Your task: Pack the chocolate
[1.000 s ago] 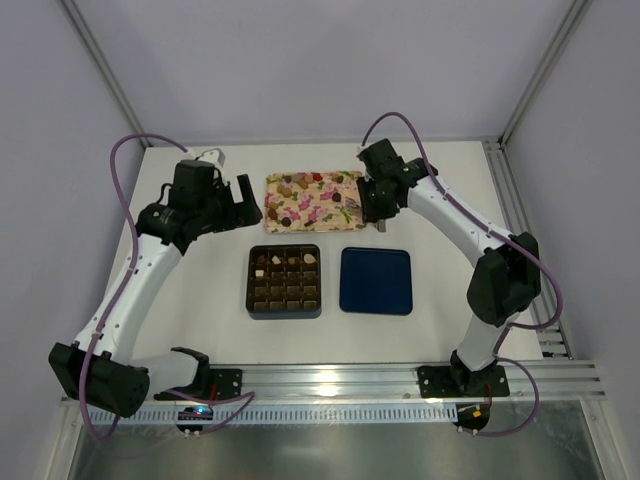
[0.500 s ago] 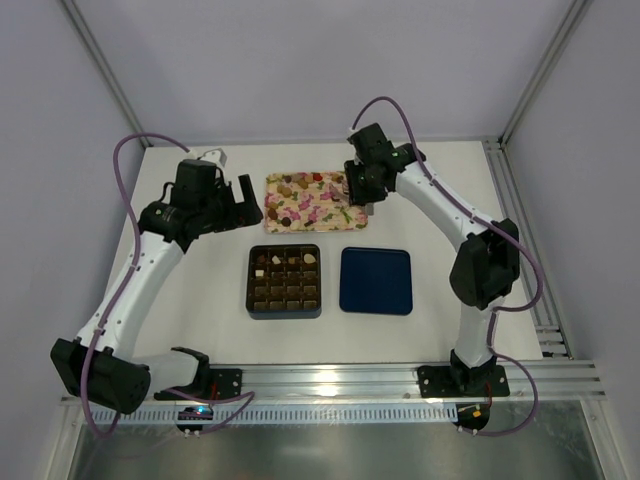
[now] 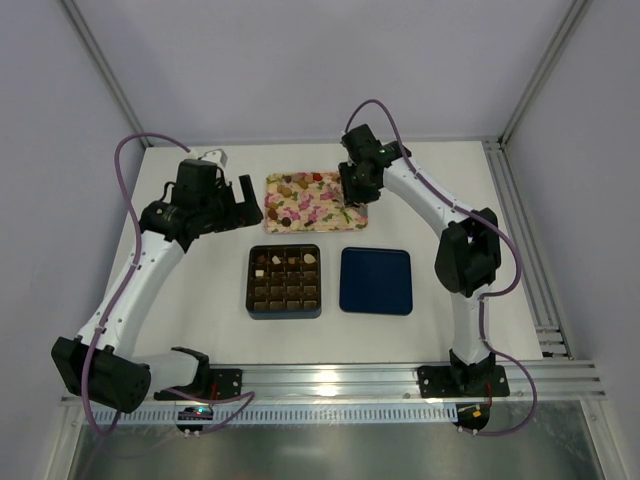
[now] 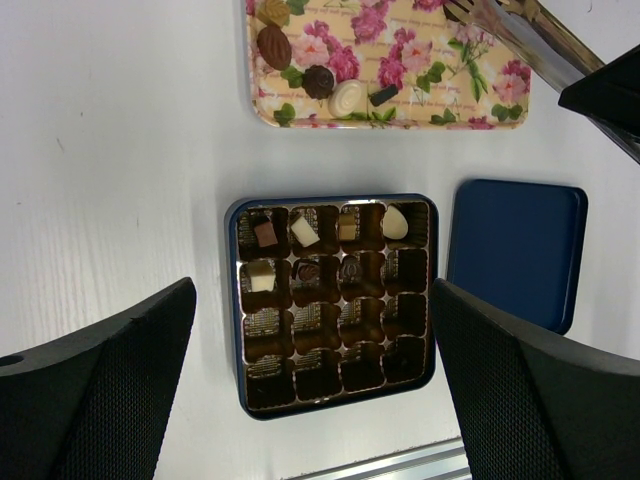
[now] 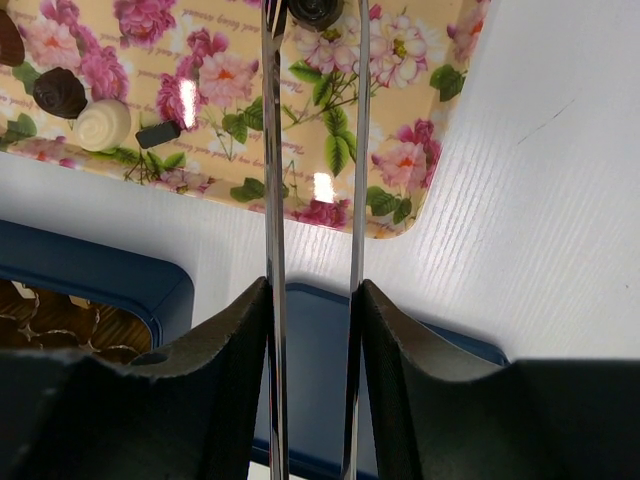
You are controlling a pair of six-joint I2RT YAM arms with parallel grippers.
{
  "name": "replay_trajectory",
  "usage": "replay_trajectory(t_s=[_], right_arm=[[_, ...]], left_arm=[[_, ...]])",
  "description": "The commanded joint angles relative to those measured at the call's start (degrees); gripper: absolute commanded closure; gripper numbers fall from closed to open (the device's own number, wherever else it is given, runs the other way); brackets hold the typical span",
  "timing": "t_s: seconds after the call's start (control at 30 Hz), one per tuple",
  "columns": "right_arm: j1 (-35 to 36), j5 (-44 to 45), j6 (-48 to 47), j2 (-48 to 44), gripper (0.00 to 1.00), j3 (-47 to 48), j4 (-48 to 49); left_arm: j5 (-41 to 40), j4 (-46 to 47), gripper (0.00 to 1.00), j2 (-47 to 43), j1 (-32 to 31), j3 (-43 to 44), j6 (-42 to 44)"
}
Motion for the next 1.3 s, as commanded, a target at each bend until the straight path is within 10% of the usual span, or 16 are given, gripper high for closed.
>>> replay_trajectory(t_s=[0.0, 1.27], right_arm=[[-0.03, 0.93, -0.77, -1.93, 0.58, 0.95, 0.55], [-0.03, -0.57, -0.77, -6.33, 0.59, -4.24, 1.69]], left_arm=[[-0.49, 1.72, 0.03, -0.16, 0.25, 0.23, 0.99], [0.22, 1.81, 0.04, -0.34, 0.25, -0.04, 0.02]])
